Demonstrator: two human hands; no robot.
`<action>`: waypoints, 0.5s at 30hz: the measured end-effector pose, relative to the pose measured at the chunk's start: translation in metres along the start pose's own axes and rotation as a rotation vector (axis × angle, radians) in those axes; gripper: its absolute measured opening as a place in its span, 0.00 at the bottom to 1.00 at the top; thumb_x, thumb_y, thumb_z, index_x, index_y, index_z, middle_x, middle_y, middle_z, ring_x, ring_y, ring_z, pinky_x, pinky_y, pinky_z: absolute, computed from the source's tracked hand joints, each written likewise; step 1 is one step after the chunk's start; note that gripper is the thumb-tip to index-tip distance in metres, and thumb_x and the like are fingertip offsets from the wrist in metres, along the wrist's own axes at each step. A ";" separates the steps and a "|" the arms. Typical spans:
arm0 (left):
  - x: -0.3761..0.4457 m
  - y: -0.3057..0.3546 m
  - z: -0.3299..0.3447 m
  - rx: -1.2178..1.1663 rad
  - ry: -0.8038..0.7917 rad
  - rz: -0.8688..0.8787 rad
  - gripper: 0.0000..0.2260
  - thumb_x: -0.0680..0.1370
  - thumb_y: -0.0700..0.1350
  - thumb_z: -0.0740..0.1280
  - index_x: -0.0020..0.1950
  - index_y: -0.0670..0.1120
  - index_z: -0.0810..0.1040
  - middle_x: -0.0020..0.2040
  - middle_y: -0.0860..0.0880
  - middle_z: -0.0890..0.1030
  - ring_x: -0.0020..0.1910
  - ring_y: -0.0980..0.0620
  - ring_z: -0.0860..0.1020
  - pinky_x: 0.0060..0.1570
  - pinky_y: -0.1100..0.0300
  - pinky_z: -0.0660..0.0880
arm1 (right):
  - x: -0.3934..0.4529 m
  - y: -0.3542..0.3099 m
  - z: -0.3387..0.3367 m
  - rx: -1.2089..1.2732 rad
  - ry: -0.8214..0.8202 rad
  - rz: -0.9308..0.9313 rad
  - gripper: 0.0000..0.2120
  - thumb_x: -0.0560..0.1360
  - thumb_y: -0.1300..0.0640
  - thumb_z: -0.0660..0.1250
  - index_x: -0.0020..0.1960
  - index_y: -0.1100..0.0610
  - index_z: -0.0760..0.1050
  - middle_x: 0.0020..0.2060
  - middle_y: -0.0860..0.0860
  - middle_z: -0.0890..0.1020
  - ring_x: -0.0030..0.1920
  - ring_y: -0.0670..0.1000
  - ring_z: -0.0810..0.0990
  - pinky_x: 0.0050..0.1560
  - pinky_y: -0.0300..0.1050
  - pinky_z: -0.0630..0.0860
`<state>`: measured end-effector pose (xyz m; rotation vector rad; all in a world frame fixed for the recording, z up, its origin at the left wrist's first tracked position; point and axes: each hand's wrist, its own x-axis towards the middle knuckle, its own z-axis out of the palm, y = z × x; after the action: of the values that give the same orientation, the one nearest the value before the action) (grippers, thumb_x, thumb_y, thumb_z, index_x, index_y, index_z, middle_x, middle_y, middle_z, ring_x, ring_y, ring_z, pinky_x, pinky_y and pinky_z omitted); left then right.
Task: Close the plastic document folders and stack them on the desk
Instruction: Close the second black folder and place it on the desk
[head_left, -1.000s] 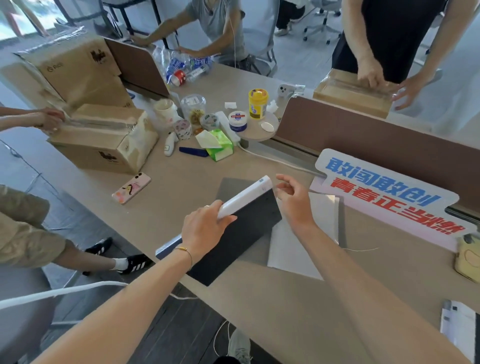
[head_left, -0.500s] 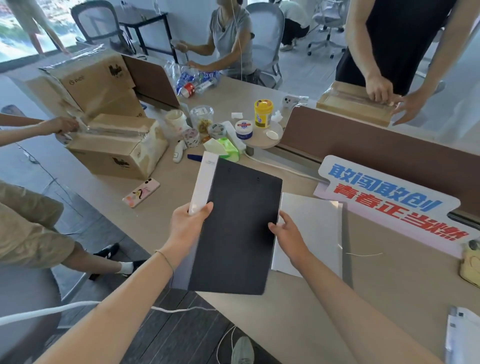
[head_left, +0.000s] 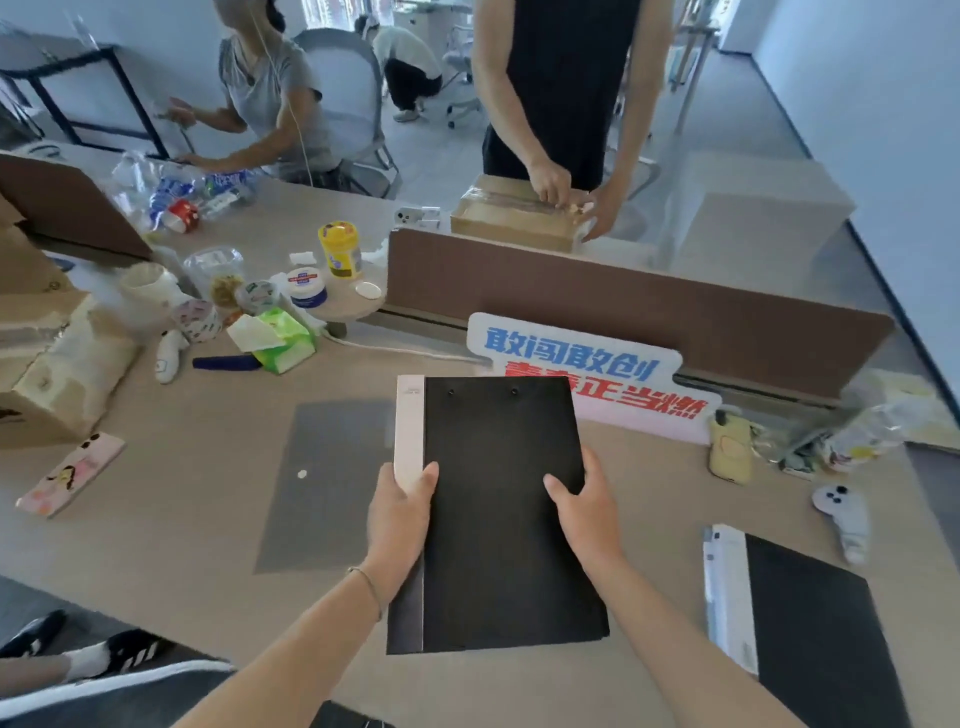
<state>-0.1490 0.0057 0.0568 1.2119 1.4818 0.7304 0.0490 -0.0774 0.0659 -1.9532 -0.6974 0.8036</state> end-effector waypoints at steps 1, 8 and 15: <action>-0.007 0.002 0.021 0.014 -0.041 0.007 0.12 0.80 0.57 0.65 0.58 0.52 0.72 0.51 0.53 0.82 0.51 0.51 0.82 0.49 0.53 0.79 | 0.002 0.011 -0.018 -0.008 0.038 0.018 0.30 0.78 0.53 0.67 0.77 0.47 0.61 0.73 0.46 0.70 0.73 0.52 0.69 0.71 0.52 0.67; -0.060 0.007 0.150 0.105 -0.346 0.057 0.09 0.85 0.53 0.56 0.63 0.53 0.68 0.55 0.55 0.77 0.55 0.54 0.78 0.58 0.56 0.73 | -0.005 0.085 -0.141 -0.001 0.234 0.173 0.29 0.79 0.57 0.65 0.78 0.47 0.60 0.71 0.48 0.73 0.72 0.53 0.71 0.72 0.55 0.68; -0.103 -0.023 0.248 0.300 -0.555 -0.048 0.11 0.85 0.55 0.52 0.64 0.54 0.67 0.58 0.56 0.76 0.56 0.54 0.77 0.61 0.55 0.71 | -0.018 0.155 -0.232 -0.055 0.393 0.286 0.29 0.79 0.59 0.67 0.77 0.52 0.62 0.73 0.50 0.71 0.74 0.54 0.68 0.73 0.53 0.63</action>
<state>0.0746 -0.1354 0.0028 1.4528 1.1666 0.1120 0.2378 -0.2799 0.0270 -2.2064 -0.2102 0.5422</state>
